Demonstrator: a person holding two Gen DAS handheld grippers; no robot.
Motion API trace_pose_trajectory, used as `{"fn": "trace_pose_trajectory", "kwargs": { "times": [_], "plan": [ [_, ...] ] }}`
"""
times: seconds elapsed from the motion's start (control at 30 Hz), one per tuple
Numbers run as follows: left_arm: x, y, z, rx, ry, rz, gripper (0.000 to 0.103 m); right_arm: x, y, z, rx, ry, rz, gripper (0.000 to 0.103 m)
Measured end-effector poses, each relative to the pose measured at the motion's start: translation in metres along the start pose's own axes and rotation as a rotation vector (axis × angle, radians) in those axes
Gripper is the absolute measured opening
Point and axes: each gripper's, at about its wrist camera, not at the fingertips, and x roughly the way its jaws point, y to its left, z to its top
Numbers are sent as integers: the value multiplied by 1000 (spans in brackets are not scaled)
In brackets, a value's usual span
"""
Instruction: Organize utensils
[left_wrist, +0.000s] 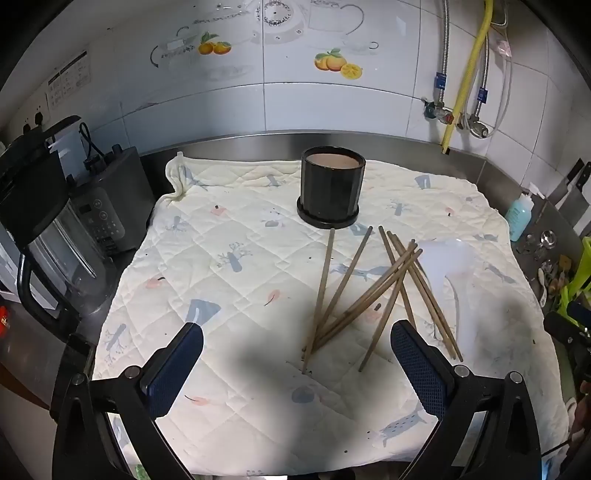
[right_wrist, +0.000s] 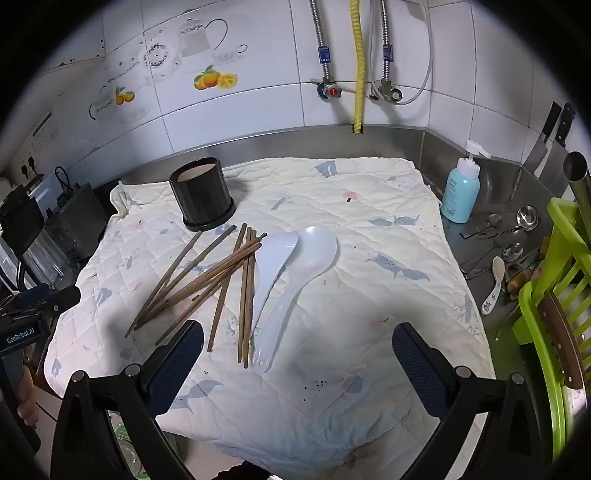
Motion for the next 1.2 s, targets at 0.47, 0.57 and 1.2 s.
{"fn": "trace_pose_trajectory", "kwargs": {
  "times": [0.47,0.57,1.2],
  "plan": [
    [-1,-12,-3,12,15,-28,103,0,8,2,-20,-11,1,103],
    [-1,-12,-4,11,17,-30,103,0,9,1,-21,-10,7,103],
    [0,-8,-3,5,17,-30,103,0,12,2,-19,-7,13,103]
  ]
}}
